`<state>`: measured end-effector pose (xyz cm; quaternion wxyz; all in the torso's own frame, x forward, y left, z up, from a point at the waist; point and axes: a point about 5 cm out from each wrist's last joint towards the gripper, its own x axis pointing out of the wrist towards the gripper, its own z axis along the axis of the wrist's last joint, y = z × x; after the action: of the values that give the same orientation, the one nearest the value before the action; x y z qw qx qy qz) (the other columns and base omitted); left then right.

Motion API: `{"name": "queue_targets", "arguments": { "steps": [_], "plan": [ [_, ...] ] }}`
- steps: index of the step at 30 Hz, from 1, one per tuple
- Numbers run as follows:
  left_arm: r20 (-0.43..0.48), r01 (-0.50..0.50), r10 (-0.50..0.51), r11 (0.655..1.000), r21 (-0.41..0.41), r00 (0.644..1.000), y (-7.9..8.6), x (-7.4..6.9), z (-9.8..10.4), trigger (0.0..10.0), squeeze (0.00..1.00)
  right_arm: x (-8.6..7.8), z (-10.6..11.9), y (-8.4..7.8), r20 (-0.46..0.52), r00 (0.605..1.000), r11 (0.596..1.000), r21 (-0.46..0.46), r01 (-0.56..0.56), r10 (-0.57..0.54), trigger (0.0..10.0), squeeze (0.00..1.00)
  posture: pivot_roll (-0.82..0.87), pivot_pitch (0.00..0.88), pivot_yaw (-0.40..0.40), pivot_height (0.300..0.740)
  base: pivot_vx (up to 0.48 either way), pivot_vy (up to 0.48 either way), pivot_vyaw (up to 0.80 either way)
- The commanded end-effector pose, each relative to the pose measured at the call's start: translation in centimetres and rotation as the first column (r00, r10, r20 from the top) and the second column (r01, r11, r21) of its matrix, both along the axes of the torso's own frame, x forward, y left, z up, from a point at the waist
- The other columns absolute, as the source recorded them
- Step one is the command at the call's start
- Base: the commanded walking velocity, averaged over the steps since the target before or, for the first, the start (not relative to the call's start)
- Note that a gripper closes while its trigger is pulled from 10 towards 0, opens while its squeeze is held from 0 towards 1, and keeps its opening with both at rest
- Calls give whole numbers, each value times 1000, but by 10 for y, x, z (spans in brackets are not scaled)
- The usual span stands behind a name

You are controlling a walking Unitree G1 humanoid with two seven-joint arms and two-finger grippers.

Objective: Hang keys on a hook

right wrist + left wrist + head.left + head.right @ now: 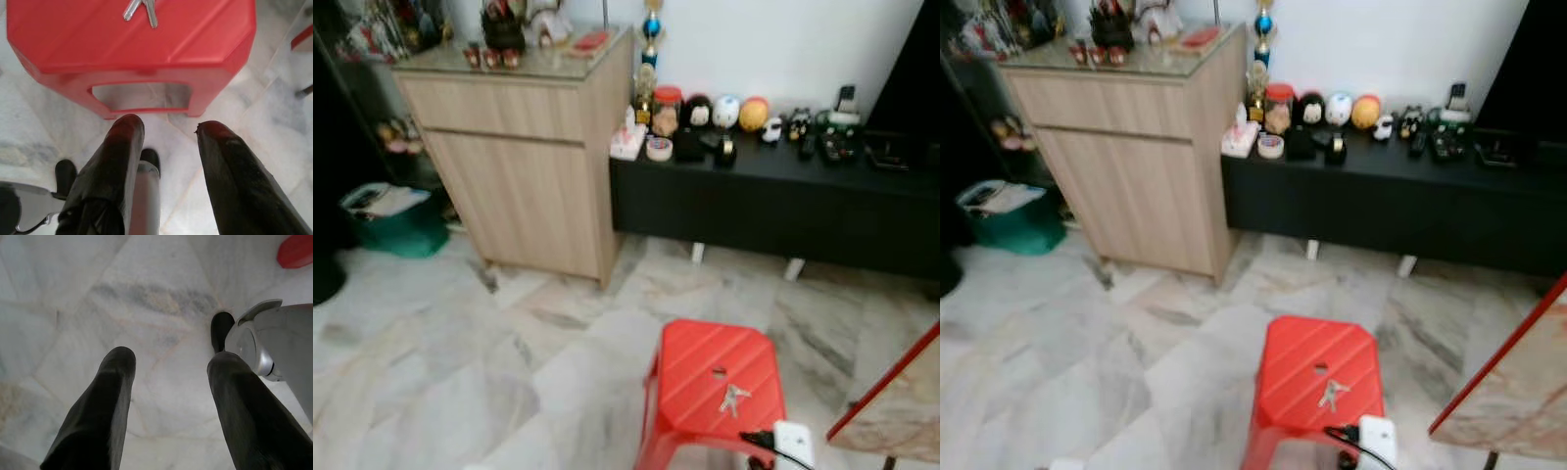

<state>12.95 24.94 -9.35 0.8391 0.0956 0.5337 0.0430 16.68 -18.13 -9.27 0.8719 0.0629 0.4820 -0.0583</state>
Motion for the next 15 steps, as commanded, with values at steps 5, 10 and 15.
{"name": "queue_targets", "arguments": {
  "steps": [5, 10, 15],
  "plan": [
    [36, -40, 40, 999, -8, 999, -4, 1, -1, 10000, 0, -3, 1, -14, 14, 999, 998, -41, 52, -52, 10000, 0, 48, 0, -14, 722, 0, 0, 0],
    [157, -109, 111, 994, -23, 981, -4, 7, 4, 10000, 0, -1, 2, -15, 46, 997, 997, -42, 68, -66, 10000, 0, 61, 0, -35, 722, 0, 0, 0],
    [384, -68, 73, 997, -29, 920, -4, 44, 25, 10000, 0, 5, 8, -18, 140, 989, 997, -50, 57, -49, 10000, 0, 88, 0, -55, 722, 0, 0, 0]
  ]
}}
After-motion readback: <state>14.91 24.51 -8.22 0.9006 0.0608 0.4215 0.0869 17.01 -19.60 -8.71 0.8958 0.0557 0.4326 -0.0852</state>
